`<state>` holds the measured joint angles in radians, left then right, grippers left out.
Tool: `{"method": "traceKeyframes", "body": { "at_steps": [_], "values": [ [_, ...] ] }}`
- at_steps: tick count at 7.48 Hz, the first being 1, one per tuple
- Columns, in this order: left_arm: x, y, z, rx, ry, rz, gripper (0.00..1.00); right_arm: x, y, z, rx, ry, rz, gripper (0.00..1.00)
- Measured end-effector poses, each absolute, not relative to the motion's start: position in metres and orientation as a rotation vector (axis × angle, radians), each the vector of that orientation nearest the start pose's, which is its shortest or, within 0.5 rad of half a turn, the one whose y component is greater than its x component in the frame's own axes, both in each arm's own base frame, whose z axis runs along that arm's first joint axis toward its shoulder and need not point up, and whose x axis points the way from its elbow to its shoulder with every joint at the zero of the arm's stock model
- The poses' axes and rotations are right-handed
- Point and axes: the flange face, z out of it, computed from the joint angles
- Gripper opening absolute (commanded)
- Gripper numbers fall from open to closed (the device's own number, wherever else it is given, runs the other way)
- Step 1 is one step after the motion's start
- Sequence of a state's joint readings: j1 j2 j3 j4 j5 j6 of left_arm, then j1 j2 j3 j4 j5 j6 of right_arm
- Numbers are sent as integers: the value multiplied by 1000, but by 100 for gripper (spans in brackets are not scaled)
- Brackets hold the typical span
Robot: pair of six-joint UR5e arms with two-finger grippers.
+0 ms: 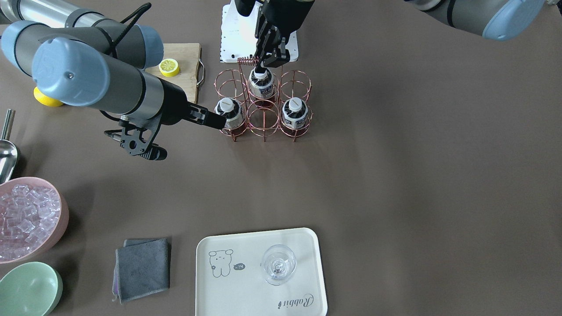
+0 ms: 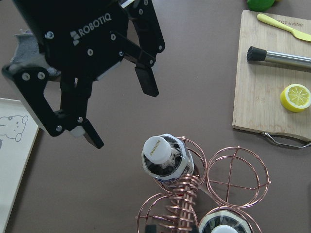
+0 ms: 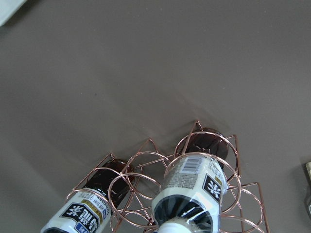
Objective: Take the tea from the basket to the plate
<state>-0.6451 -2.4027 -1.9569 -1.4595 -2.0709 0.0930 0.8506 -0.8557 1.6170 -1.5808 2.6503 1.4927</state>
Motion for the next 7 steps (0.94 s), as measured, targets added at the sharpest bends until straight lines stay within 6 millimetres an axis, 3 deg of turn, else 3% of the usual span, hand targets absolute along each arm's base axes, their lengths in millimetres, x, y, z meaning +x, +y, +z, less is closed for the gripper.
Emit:
{"method": "traceKeyframes", "body": {
  "at_steps": [2,4,5,7],
  "values": [
    [405,-413,31,863,902,1169,0,-425,-519,180,-621,-1041,253,65],
    [405,-413,32,863,901,1168,0,-438,-511,183,-617,-1024,246,15],
    [405,-413,32,863,902,1169,0,-441,-509,184,-615,-1020,245,0],
    [404,-414,32,863,901,1166,0,-440,-508,183,-612,-1022,244,0]
  ]
}}
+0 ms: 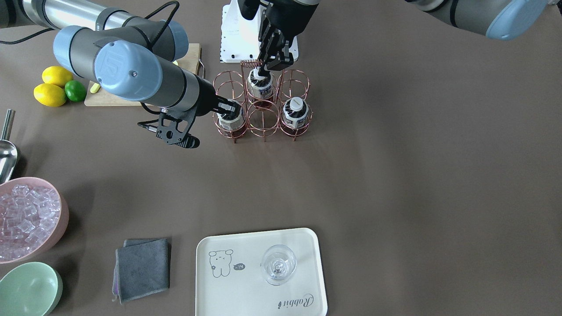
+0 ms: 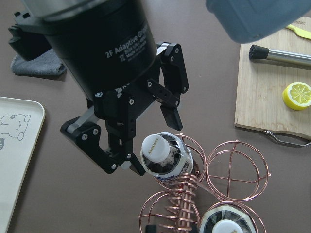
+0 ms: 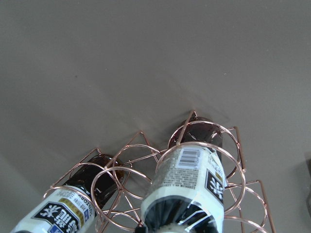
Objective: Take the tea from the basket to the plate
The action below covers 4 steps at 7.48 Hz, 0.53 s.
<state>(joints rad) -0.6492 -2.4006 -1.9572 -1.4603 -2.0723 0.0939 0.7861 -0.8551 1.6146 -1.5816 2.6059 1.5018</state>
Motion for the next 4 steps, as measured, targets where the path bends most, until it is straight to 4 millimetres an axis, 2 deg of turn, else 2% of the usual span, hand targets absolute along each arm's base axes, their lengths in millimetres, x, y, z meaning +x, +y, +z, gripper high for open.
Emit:
{"method": "traceKeyframes", "body": {
  "at_steps": [2,4],
  "values": [
    [402,-416,31,865,900,1162,0,-431,-508,175,-607,-1040,239,0],
    [401,-416,32,866,899,1161,0,-401,-513,162,-633,-1054,267,0]
  ]
}}
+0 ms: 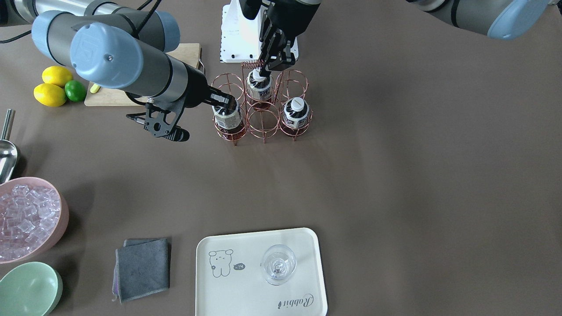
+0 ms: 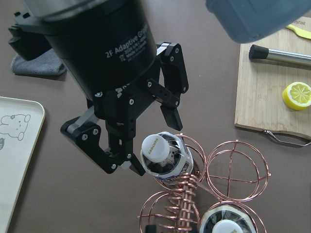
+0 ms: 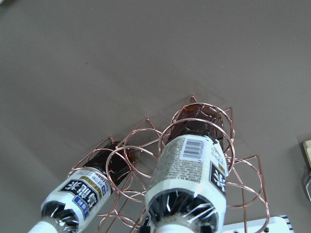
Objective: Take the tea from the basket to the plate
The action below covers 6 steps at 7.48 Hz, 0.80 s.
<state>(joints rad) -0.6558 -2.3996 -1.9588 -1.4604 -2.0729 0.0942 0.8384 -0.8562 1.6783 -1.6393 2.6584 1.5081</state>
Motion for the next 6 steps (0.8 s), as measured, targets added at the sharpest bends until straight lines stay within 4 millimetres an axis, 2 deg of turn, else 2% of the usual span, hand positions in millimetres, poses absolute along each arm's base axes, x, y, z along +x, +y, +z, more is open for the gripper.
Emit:
{"method": "traceKeyframes", "body": {
  "at_steps": [2,3,4,5,6],
  "values": [
    [402,-417,32,864,898,1160,0,-366,-520,143,-652,-1074,298,0],
    [402,-417,32,863,898,1160,0,-342,-532,127,-654,-1098,321,0],
    [403,-417,32,862,898,1161,0,-320,-549,116,-640,-1118,350,0],
    [403,-417,32,862,898,1161,0,-306,-575,109,-623,-1126,383,0],
    [404,-418,33,860,897,1161,0,-304,-610,103,-594,-1122,395,0]
  ]
}}
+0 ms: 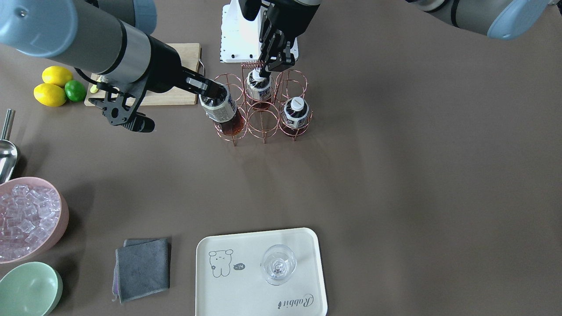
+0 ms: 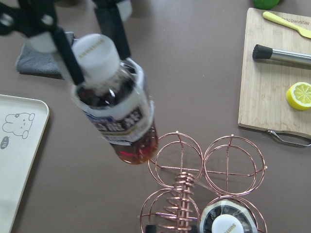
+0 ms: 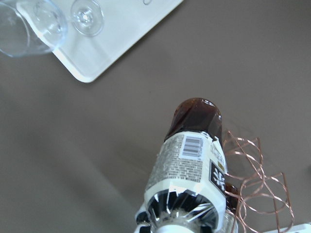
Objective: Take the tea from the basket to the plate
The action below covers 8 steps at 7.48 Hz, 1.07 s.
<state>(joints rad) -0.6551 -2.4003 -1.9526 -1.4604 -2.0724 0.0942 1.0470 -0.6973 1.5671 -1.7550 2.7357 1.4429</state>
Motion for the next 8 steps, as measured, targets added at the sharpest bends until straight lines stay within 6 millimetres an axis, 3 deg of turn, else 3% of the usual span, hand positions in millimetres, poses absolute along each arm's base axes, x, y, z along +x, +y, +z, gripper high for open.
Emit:
{"method": "traceKeyframes", "body": {
  "at_steps": [2,4,6,8],
  "values": [
    [405,-419,34,857,895,1161,0,-314,-697,111,-541,-1093,365,0],
    [403,-418,31,862,897,1160,0,-330,-747,149,-471,-1054,300,0],
    [396,-417,28,874,904,1158,0,-355,-776,182,-365,-1038,231,0],
    [386,-412,23,896,912,1156,0,-370,-782,189,-274,-1017,162,0]
  ]
}}
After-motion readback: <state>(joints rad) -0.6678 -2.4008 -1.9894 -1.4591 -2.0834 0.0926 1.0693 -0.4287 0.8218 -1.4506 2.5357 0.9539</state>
